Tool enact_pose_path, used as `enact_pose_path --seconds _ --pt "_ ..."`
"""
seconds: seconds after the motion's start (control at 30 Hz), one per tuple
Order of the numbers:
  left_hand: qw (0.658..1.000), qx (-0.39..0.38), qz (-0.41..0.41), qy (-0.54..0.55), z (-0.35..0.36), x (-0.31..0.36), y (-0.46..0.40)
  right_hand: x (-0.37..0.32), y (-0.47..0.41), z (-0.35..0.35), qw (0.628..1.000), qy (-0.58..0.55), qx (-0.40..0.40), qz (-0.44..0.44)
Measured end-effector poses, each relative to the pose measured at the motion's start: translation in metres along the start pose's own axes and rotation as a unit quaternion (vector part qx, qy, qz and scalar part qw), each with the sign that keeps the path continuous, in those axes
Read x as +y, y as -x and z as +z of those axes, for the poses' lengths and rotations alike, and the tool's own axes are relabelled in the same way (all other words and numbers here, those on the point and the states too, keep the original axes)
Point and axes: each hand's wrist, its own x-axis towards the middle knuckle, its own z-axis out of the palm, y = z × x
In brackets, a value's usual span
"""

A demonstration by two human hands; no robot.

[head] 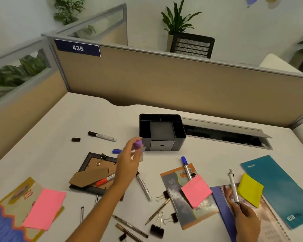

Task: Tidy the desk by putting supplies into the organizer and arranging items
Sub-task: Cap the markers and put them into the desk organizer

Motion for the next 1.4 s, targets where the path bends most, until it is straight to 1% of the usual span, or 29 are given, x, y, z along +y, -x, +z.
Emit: enact_pose_path --seconds 0.1,0.17,0.27,0.37,0.47,0.53,0.63,0.73,0.8,0.9,0.97,1.03,1.17,1.23,1.3,1.37,1.4 --pt "0.999 0.035 0.02 0.015 -0.011 0.007 -0.053 0.006 -0.006 0.006 1.0 0.011 0.015 0.003" --pt "0.999 0.031 0.037 0.01 -0.008 0.01 -0.081 0.008 -0.007 0.006 1.0 0.002 0.018 0.014" --pt "0.999 0.009 0.051 -0.018 0.004 0.003 -0.11 0.007 -0.004 0.008 1.0 -0.018 0.013 0.003" --pt "0.992 -0.049 0.067 -0.092 0.017 -0.015 -0.12 0.007 -0.002 0.012 0.999 -0.023 0.0 -0.025" --pt "0.975 -0.078 0.094 -0.186 0.019 -0.031 -0.124 0.01 -0.005 0.013 1.0 -0.012 -0.004 -0.024" --pt "0.959 -0.103 0.124 -0.232 0.017 -0.038 -0.124 0.014 -0.008 0.014 0.999 0.021 0.026 -0.028" --pt "0.936 -0.132 0.168 -0.279 0.015 -0.047 -0.118 0.014 -0.008 0.016 0.996 0.05 0.043 -0.066" --pt "0.922 -0.114 0.185 -0.321 0.016 -0.056 -0.113 0.013 -0.004 0.016 0.992 0.082 0.045 -0.086" --pt "0.905 -0.088 0.194 -0.367 0.017 -0.059 -0.112 0.004 -0.003 0.017 0.99 0.079 0.053 -0.102" --pt "0.891 -0.069 0.178 -0.412 0.015 -0.057 -0.112 -0.035 0.004 0.025 0.982 0.051 0.06 -0.17" --pt "0.871 -0.063 0.183 -0.451 0.014 -0.056 -0.111 -0.077 0.009 0.033 0.972 -0.016 0.049 -0.228" --pt "0.853 -0.055 0.192 -0.483 0.012 -0.054 -0.111 -0.126 0.01 0.045 0.952 -0.052 0.033 -0.301" --pt "0.845 -0.051 0.204 -0.491 0.012 -0.048 -0.112 -0.219 0.004 0.075 0.902 -0.111 -0.009 -0.418" --pt "0.835 -0.06 0.213 -0.504 0.013 -0.045 -0.113 -0.255 0.0 0.094 0.878 -0.085 -0.033 -0.469" --pt "0.815 -0.066 0.223 -0.53 0.013 -0.043 -0.114 -0.28 -0.007 0.117 0.852 -0.032 -0.057 -0.52" --pt "0.793 -0.067 0.239 -0.557 0.012 -0.044 -0.114 -0.296 -0.014 0.14 0.831 0.03 -0.084 -0.549" --pt "0.783 -0.068 0.249 -0.566 0.012 -0.047 -0.114 -0.3 -0.017 0.151 0.827 0.057 -0.101 -0.55"
